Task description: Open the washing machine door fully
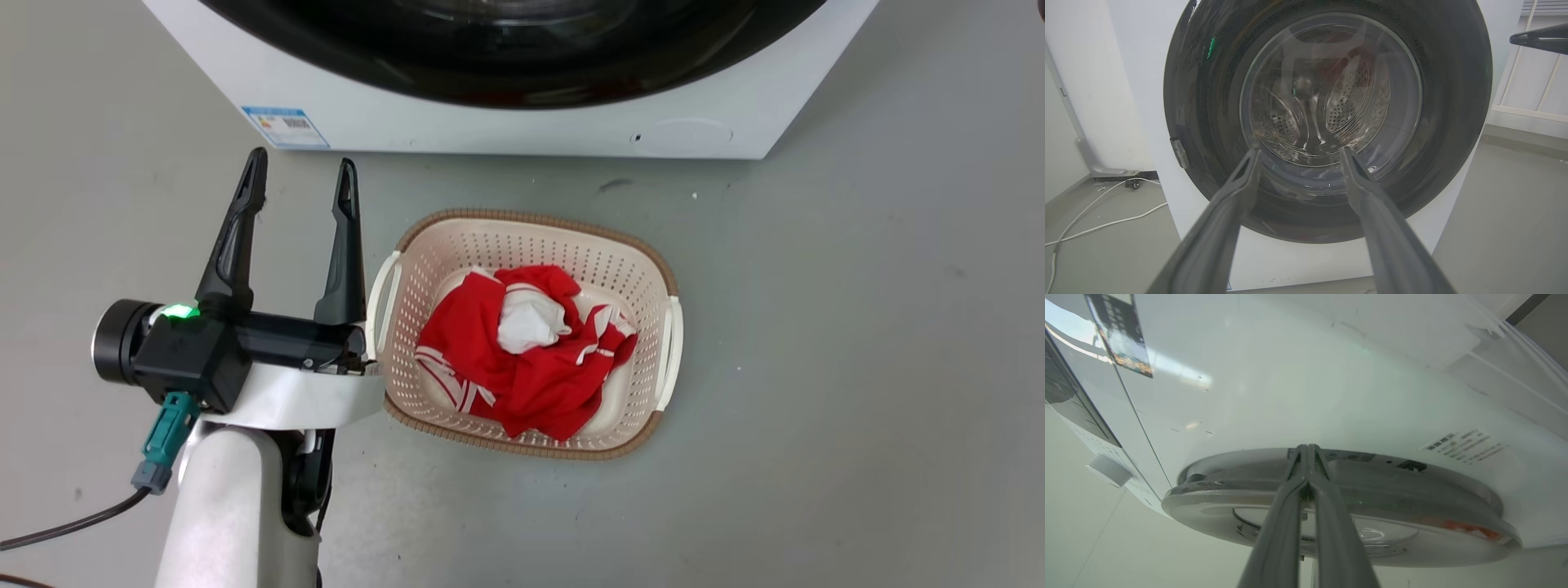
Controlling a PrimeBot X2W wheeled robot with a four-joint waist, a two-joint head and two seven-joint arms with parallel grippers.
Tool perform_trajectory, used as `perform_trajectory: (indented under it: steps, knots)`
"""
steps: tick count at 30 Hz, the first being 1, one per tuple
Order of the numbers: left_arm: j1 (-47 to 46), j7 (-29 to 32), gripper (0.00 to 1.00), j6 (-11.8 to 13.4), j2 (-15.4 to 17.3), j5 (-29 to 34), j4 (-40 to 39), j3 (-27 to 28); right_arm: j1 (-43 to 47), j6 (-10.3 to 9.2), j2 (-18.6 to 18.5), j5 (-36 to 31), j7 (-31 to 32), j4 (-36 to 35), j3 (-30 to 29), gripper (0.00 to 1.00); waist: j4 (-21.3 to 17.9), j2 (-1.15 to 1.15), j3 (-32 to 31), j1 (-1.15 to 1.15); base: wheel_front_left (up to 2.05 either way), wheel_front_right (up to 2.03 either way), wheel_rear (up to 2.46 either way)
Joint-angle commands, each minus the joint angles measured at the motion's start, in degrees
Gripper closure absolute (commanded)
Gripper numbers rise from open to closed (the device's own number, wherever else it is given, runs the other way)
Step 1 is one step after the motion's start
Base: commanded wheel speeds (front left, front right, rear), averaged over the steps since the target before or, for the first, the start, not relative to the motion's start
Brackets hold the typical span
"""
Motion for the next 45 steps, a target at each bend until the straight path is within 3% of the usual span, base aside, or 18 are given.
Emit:
perform_trajectory:
  steps: [1,14,24,34,45]
  knots:
    - [-0.9,-0.1,0.00,0.0,0.0,-0.3,-0.2,-0.1,-1.0,0.00,0.6,-0.3,0.5,0.6,0.4,1.00,0.3,0.00,0.9,-0.01,0.00,0.00,0.00]
    - [-3.1,-0.1,0.00,0.3,0.0,-0.3,-0.5,-1.7,-9.3,0.00,3.2,-2.8,6.6,10.2,5.0,1.00,1.5,0.00,4.1,-0.01,0.00,0.00,0.00]
    - [-2.9,-0.1,0.00,0.8,0.0,-0.8,0.4,-2.5,-7.1,0.00,4.1,-0.8,16.4,10.1,5.6,1.00,1.5,0.00,3.2,-0.01,0.00,0.00,0.00]
    - [-0.3,-0.1,0.00,0.8,-0.1,-0.2,1.7,-2.2,0.2,0.01,3.0,1.7,25.9,3.4,6.0,1.00,0.5,0.00,-1.0,-0.01,0.00,0.00,0.00]
    - [6.7,-0.1,0.00,0.2,-0.1,0.5,3.4,-0.9,17.3,0.01,5.1,5.3,33.5,-9.7,8.7,1.00,-0.6,0.00,-10.5,-0.01,0.00,0.00,0.00]
